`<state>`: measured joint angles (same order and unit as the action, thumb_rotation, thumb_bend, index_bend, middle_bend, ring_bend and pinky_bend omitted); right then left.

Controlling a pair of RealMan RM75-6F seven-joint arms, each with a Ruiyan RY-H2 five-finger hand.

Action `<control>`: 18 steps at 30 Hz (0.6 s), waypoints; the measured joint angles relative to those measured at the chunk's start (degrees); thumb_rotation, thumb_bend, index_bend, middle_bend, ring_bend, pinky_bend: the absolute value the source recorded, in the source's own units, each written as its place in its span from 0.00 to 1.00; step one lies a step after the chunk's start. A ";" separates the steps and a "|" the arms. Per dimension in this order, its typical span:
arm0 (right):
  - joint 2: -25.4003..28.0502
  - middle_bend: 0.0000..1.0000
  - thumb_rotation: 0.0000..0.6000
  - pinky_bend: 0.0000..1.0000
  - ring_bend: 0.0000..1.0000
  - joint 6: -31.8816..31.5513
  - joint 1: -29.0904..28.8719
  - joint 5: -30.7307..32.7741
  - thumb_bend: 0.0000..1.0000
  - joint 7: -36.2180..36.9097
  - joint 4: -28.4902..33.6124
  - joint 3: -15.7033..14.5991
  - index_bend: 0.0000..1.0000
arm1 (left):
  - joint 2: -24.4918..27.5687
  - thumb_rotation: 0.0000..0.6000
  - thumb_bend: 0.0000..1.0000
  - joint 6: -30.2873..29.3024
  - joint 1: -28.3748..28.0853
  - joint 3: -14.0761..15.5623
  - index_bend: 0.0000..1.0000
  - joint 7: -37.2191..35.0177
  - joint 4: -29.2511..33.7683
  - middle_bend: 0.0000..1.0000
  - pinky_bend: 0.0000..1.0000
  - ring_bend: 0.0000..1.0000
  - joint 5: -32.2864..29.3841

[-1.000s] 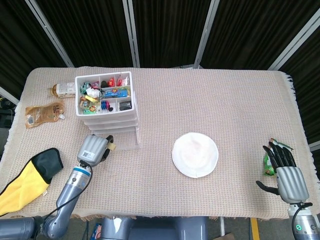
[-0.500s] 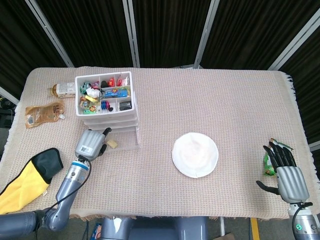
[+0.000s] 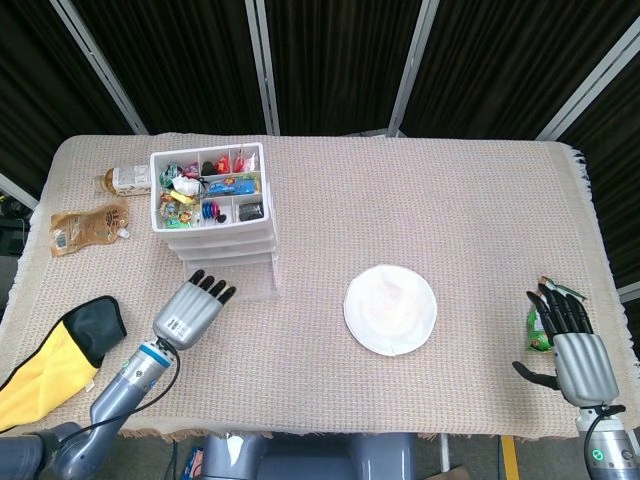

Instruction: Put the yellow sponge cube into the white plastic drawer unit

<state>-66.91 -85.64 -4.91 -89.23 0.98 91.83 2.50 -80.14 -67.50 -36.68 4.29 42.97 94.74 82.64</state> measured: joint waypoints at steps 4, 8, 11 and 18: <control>-0.05 0.00 1.00 0.00 0.00 0.09 -0.02 0.08 0.00 -0.14 0.11 0.01 0.08 | 3.72 1.00 0.88 3.32 -1.95 3.71 0.31 2.03 -0.94 0.14 0.16 0.10 7.64; -0.02 0.00 1.00 0.00 0.00 0.09 -0.01 0.10 0.00 -0.11 0.11 0.01 0.08 | 5.72 1.00 0.89 7.19 -3.76 6.08 0.31 3.70 -1.41 0.11 0.15 0.08 11.43; 0.01 0.00 1.00 0.00 0.00 0.05 0.00 0.06 0.00 0.01 0.10 0.01 0.08 | 6.28 1.00 0.90 9.82 -4.83 7.34 0.31 4.55 -1.84 0.11 0.15 0.07 13.21; 0.06 0.00 1.00 0.00 0.00 0.08 0.00 0.06 0.00 0.24 0.05 0.01 0.08 | 5.99 1.00 0.90 14.76 -6.27 8.44 0.31 5.14 -3.00 0.11 0.15 0.07 14.56</control>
<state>-66.84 -85.55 -4.91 -89.16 1.22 91.88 2.51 -74.16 -52.74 -42.95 12.73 48.12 91.74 97.20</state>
